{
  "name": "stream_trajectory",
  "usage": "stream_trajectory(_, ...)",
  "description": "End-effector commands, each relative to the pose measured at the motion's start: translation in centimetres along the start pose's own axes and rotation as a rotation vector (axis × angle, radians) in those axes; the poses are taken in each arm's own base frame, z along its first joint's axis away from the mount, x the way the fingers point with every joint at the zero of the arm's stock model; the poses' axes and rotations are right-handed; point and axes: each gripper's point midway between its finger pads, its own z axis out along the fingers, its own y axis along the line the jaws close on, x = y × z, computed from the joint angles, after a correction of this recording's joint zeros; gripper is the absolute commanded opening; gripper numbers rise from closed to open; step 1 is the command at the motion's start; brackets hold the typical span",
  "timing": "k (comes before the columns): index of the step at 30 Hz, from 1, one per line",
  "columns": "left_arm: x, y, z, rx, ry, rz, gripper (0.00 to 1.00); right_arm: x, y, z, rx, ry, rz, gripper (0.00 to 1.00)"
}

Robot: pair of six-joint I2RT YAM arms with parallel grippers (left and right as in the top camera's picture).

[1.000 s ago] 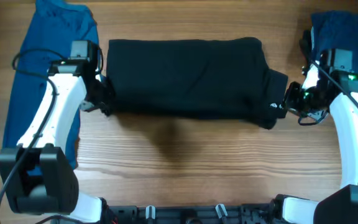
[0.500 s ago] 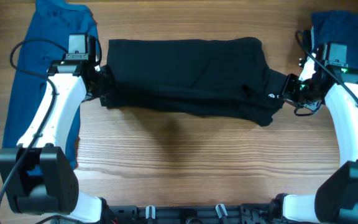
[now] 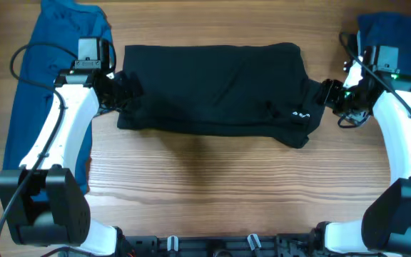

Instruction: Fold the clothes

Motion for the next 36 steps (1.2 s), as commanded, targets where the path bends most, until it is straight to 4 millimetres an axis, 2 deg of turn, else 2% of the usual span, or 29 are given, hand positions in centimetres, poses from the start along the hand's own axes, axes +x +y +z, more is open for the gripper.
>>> stream_trajectory(1,-1.0,-0.7,0.1,0.036,-0.027,0.029,0.99,-3.7,2.6,-3.3,-0.066,-0.105,-0.135,0.76)
stream_trajectory(4,-2.8,-3.7,-1.8,0.169,-0.061,0.126,1.0,-6.6,5.3,-6.5,-0.087,-0.222,-0.275,0.79)
stream_trajectory(7,-5.1,-4.7,-3.7,0.191,-0.127,0.155,0.99,-9.2,8.5,-8.5,-0.119,-0.358,-0.408,0.84)
stream_trajectory(9,-7.0,-5.6,-4.6,0.208,-0.173,0.158,1.0,-10.4,10.3,-8.7,-0.138,-0.429,-0.472,0.86)
stream_trajectory(10,-8.3,-6.2,-4.9,0.217,-0.199,0.161,1.0,-11.1,11.5,-8.4,-0.152,-0.458,-0.504,0.87)
stream_trajectory(13,-10.9,-7.3,-4.2,0.23,-0.235,0.164,0.99,-12.1,13.2,-6.4,-0.17,-0.473,-0.547,0.87)
stream_trajectory(15,-12.3,-7.9,-2.7,0.23,-0.237,0.164,0.99,-12.3,13.9,-4.5,-0.176,-0.455,-0.558,0.87)
stream_trajectory(17,-13.3,-8.2,-0.3,0.225,-0.223,0.163,0.99,-12.4,14.1,-2.9,-0.177,-0.434,-0.561,0.86)
stream_trajectory(21,-14.6,-8.4,4.1,0.209,-0.236,0.176,1.0,-12.5,14.0,-2.0,-0.175,-0.421,-0.559,0.86)
stream_trajectory(25,-14.3,-8.0,7.6,0.191,-0.216,0.206,0.99,-12.4,14.0,-1.9,-0.175,-0.418,-0.559,0.86)
stream_trajectory(28,-13.9,-7.0,10.1,0.139,-0.196,0.2,1.0,-12.3,13.9,-1.9,-0.175,-0.412,-0.555,0.85)
stream_trajectory(32,-12.8,-6.0,13.5,0.104,-0.161,0.218,1.0,-11.4,13.4,-1.4,-0.166,-0.365,-0.55,0.83)
stream_trajectory(36,-12.6,-5.7,15.2,0.091,-0.158,0.219,0.98,-11.1,13.3,-1.2,-0.164,-0.353,-0.548,0.81)
